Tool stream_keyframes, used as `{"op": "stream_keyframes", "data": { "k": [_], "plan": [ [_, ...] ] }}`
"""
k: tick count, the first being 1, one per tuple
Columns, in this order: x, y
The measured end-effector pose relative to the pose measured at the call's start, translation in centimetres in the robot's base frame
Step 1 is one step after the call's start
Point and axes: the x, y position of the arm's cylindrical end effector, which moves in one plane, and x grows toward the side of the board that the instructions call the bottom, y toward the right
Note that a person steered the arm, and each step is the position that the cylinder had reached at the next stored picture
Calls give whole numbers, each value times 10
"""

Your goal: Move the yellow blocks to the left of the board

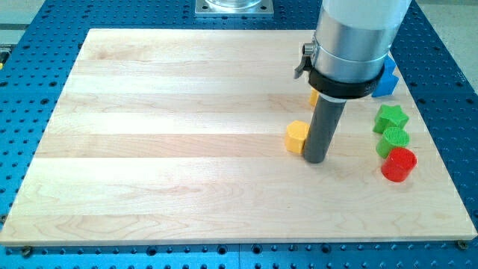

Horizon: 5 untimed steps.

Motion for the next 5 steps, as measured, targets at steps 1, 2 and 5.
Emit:
{"op": "stream_keyframes", "data": {
  "k": [1, 2, 5],
  "plan": [
    [76, -18],
    [44, -21],
    [-32, -29]
  ]
}}
